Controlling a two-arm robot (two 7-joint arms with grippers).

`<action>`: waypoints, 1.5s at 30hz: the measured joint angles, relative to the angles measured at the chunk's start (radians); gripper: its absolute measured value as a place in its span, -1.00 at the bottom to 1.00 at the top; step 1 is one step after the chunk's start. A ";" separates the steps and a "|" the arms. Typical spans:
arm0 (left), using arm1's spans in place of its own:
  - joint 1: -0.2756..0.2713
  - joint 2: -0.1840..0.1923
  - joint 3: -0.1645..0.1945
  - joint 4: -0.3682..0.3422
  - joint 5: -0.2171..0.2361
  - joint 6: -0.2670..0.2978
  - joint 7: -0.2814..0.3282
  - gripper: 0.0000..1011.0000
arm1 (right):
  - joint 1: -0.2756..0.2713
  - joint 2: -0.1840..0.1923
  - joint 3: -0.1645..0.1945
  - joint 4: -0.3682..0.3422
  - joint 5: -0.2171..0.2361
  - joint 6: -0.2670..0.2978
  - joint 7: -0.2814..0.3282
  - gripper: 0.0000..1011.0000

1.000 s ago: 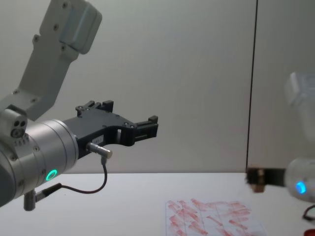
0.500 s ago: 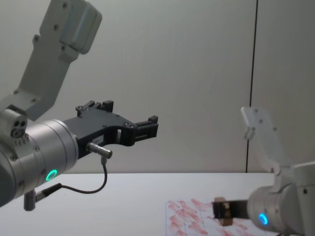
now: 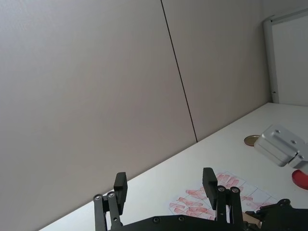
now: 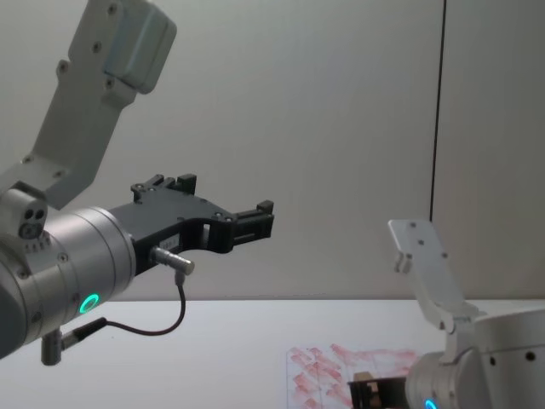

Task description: Use the one hand to pick up the stamp and affix it onto the A4 paper.

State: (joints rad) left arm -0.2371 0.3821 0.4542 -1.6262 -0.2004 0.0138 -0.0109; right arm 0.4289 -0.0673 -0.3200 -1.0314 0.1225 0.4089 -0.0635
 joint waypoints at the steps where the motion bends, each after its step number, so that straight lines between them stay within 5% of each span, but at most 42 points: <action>1: 0.000 0.000 0.000 0.000 0.000 0.000 0.000 0.96 | 0.002 -0.001 0.000 0.006 0.000 -0.002 0.001 -0.57; 20: 0.000 0.000 0.000 0.000 0.000 0.000 0.000 0.96 | 0.067 -0.032 0.005 0.162 0.013 -0.056 0.037 -0.57; 45: 0.000 0.000 0.000 0.000 0.000 0.000 0.000 0.96 | 0.099 -0.046 0.019 0.231 0.030 -0.053 0.041 -0.57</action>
State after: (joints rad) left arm -0.2371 0.3821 0.4542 -1.6262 -0.2004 0.0138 -0.0109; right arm 0.5283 -0.1135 -0.3011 -0.8000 0.1521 0.3558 -0.0225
